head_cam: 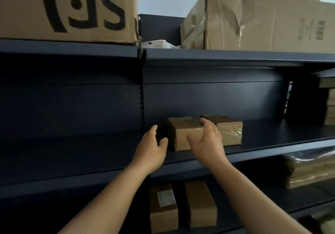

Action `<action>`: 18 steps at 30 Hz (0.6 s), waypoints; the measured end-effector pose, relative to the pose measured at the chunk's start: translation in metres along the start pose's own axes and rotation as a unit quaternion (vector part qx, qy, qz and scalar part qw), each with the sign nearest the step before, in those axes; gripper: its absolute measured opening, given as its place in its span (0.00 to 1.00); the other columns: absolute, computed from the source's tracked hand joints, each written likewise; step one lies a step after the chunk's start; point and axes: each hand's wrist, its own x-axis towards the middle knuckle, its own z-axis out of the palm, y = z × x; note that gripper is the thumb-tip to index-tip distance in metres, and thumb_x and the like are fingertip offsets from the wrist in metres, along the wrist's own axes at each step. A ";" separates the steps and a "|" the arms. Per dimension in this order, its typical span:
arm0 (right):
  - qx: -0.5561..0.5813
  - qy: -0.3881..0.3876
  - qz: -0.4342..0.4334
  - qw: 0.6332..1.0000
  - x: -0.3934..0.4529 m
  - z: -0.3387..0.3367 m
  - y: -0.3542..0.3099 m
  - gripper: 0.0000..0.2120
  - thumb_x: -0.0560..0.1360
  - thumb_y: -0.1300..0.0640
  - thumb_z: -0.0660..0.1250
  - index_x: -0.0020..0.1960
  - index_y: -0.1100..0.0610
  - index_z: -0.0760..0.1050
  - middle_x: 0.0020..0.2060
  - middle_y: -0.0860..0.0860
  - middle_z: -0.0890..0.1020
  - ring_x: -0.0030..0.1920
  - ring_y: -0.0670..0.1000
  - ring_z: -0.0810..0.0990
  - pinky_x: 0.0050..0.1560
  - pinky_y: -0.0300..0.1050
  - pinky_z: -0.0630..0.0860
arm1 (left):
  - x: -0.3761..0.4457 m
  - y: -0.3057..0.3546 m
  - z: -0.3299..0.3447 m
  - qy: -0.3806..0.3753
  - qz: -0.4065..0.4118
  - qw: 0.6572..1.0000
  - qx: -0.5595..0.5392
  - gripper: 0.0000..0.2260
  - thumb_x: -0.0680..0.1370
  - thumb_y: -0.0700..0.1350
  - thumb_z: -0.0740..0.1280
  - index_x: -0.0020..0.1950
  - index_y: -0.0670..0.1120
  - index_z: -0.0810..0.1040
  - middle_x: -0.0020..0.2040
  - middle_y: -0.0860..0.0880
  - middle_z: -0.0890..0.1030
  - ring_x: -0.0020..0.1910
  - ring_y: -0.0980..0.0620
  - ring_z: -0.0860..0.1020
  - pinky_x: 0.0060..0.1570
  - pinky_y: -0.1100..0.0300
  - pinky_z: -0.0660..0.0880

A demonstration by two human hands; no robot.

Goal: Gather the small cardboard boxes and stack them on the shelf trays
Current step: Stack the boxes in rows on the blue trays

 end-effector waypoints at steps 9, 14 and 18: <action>-0.075 0.067 0.129 0.986 0.073 -0.031 0.057 0.36 0.75 0.47 0.65 0.76 0.54 0.52 0.76 0.53 0.55 0.74 0.59 0.52 0.73 0.55 0.55 | 0.086 0.013 0.043 -0.086 -0.069 0.994 0.000 0.30 0.80 0.59 0.53 0.74 0.40 0.61 0.73 0.42 0.65 0.69 0.44 0.68 0.62 0.58 0.65; -0.111 0.050 0.176 0.977 0.099 -0.036 0.089 0.41 0.70 0.39 0.68 0.76 0.45 0.51 0.76 0.53 0.49 0.75 0.60 0.49 0.73 0.59 0.55 | 0.115 0.005 0.066 -0.127 -0.128 0.983 -0.015 0.32 0.79 0.63 0.52 0.70 0.39 0.68 0.66 0.42 0.73 0.62 0.43 0.74 0.58 0.59 0.70; -0.132 0.008 0.171 0.976 0.120 -0.028 0.107 0.41 0.66 0.33 0.67 0.73 0.43 0.56 0.76 0.53 0.49 0.74 0.61 0.51 0.71 0.61 0.57 | 0.131 0.008 0.080 -0.125 -0.151 0.981 -0.011 0.32 0.80 0.62 0.50 0.74 0.39 0.63 0.71 0.42 0.68 0.68 0.43 0.69 0.62 0.57 0.66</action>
